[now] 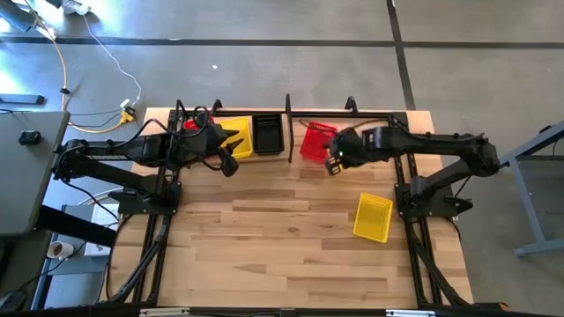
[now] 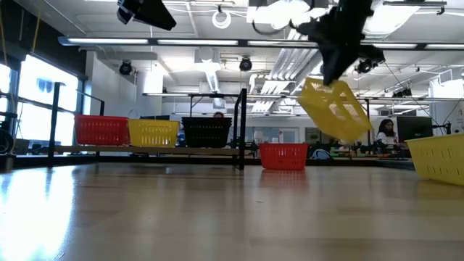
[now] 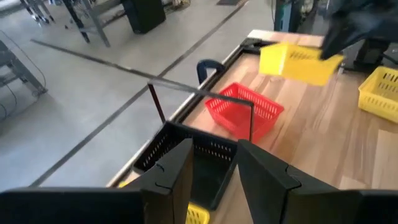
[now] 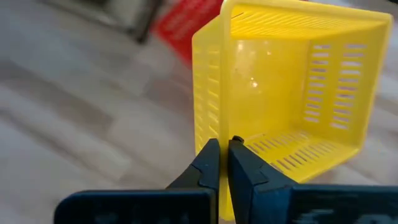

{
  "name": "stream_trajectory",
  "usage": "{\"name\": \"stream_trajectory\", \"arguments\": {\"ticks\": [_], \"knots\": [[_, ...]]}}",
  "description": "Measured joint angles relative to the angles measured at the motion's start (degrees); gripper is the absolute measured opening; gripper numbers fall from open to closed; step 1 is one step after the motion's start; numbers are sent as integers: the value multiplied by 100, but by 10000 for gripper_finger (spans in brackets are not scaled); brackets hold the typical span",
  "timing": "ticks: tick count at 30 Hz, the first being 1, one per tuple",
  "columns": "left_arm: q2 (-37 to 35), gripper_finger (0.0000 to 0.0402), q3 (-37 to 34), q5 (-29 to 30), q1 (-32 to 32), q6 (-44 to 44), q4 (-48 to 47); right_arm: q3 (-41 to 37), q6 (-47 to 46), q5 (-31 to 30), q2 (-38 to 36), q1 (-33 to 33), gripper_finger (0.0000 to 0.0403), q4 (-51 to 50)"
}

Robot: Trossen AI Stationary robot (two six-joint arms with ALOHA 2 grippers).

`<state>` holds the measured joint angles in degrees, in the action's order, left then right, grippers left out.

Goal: Stack baskets on shelf by color
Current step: Stack the top yellow bin on top of the yellow bin on the shelf

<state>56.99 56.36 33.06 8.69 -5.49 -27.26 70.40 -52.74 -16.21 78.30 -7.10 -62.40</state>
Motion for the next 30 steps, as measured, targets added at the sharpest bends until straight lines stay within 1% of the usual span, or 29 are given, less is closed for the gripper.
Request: {"name": "stream_trajectory", "arguments": {"ticks": [7, 10, 14, 17, 19, 22, 27, 30], "knots": [[0, 114, 0, -301, 0, -206, -526, 521, -1022, -286, 9, 1278, 0, 67], [0, 114, 0, -342, -9, -298, -686, 571, -1153, -344, 11, 1739, 0, 450], [0, 114, 0, -555, -9, -425, -798, 571, -979, -424, 48, 2175, 0, 1193], [-2, 114, 0, -714, -9, -753, -846, 571, -293, -460, 136, 2366, 0, 1872], [-2, 114, 0, -756, -9, -976, -937, 574, 403, -455, 208, 2415, 0, 2386], [-3, 114, 0, -755, -5, -1353, -1123, 574, 1515, -292, 319, 2381, 0, 2853], [-2, 114, 0, -756, 31, -2349, -1484, 574, 3305, 173, 427, 2188, 0, 2967], [-2, 114, 0, -754, 31, -2843, -1548, 574, 4412, 490, 465, 2041, 0, 2981]]}}
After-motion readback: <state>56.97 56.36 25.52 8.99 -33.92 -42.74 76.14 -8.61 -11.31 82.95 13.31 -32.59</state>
